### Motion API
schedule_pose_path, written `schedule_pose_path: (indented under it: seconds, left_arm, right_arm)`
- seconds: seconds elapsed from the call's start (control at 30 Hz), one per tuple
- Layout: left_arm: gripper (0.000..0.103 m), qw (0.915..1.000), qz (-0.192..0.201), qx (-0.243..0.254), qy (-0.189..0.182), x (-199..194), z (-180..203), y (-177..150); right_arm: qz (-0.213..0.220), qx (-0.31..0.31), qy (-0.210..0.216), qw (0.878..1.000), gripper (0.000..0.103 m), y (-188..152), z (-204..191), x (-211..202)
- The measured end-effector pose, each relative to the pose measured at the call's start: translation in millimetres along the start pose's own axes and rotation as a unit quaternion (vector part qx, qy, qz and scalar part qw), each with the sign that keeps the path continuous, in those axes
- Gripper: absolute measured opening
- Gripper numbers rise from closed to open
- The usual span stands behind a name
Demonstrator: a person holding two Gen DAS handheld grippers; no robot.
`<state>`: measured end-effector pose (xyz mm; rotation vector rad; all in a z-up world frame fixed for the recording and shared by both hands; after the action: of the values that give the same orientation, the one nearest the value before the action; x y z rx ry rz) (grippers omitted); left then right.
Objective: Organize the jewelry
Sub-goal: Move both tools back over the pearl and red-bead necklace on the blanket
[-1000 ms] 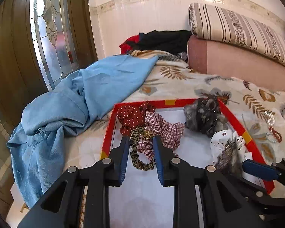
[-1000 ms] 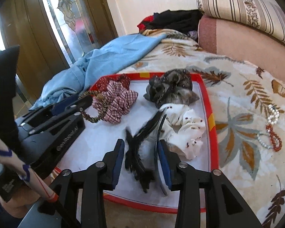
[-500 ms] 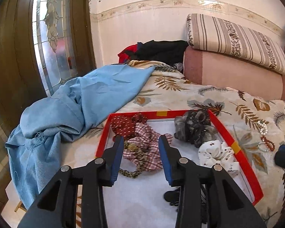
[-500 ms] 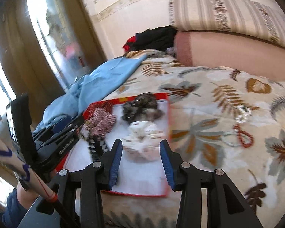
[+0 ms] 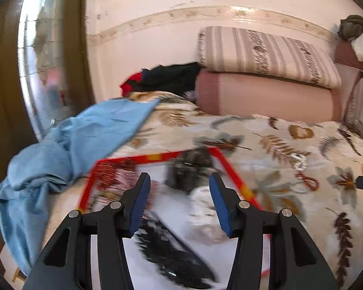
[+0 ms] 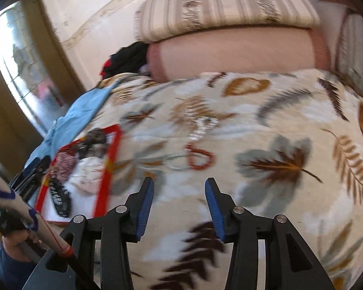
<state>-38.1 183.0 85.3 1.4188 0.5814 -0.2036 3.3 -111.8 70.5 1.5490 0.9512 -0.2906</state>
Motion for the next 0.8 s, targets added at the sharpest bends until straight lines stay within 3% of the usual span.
schedule_pose_path:
  seconds: [0.23, 0.33, 0.47, 0.5, 0.57, 0.6, 0.7, 0.77, 0.8]
  left_arm:
    - [0.049, 0.9919, -0.071, 0.023, -0.103, 5.9, 77.2, -1.8]
    - [0.049, 0.9807, -0.121, 0.015, -0.152, 19.5, 108.3, -3.5]
    - [0.044, 0.9573, -0.204, -0.009, -0.205, 58.4, 148.8, -8.6]
    - [0.039, 0.9536, -0.219, -0.013, -0.206, 68.1, 156.0, -9.7]
    - [0.037, 0.945, -0.246, -0.018, -0.215, 83.9, 167.5, -13.6]
    - [0.028, 0.9415, -0.26, -0.022, -0.213, 95.9, 173.8, -16.2]
    - [0.022, 0.9409, -0.278, -0.016, -0.193, 118.3, 179.2, -21.6]
    - [0.02, 0.9469, -0.275, -0.009, -0.166, 129.5, 176.2, -24.2]
    - [0.02, 0.9458, -0.279, -0.008, -0.167, 133.3, 174.9, -25.1]
  right_arm:
    - [0.0, 0.075, 0.016, 0.997, 0.048, -2.2, 47.2, 1.6]
    - [0.014, 0.085, 0.016, 0.996, 0.053, 2.5, 53.4, -5.7]
    - [0.033, 0.109, 0.03, 0.993, 0.053, 7.6, 64.1, -18.7]
    - [0.037, 0.113, 0.03, 0.992, 0.053, 8.7, 66.2, -21.7]
    - [0.046, 0.119, 0.031, 0.991, 0.054, 11.2, 70.3, -27.6]
    - [0.049, 0.12, 0.031, 0.991, 0.054, 12.1, 72.0, -29.0]
    - [0.055, 0.128, 0.033, 0.99, 0.054, 14.4, 78.0, -32.3]
    - [0.055, 0.134, 0.037, 0.989, 0.054, 14.6, 80.9, -33.1]
    - [0.056, 0.136, 0.039, 0.988, 0.054, 14.5, 82.2, -33.4]
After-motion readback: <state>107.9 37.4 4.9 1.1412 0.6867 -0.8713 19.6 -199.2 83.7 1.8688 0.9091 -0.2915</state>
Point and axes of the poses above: each gripper's, at about its wrist camera, not at the fingertips, and x roughly the way its jaws point, z to its right, y to its top, the point moved 4 cm from there along x, roughly the way its jaws point, and after that the axes turned 7 degrees about -x, right-handed, at the moved point
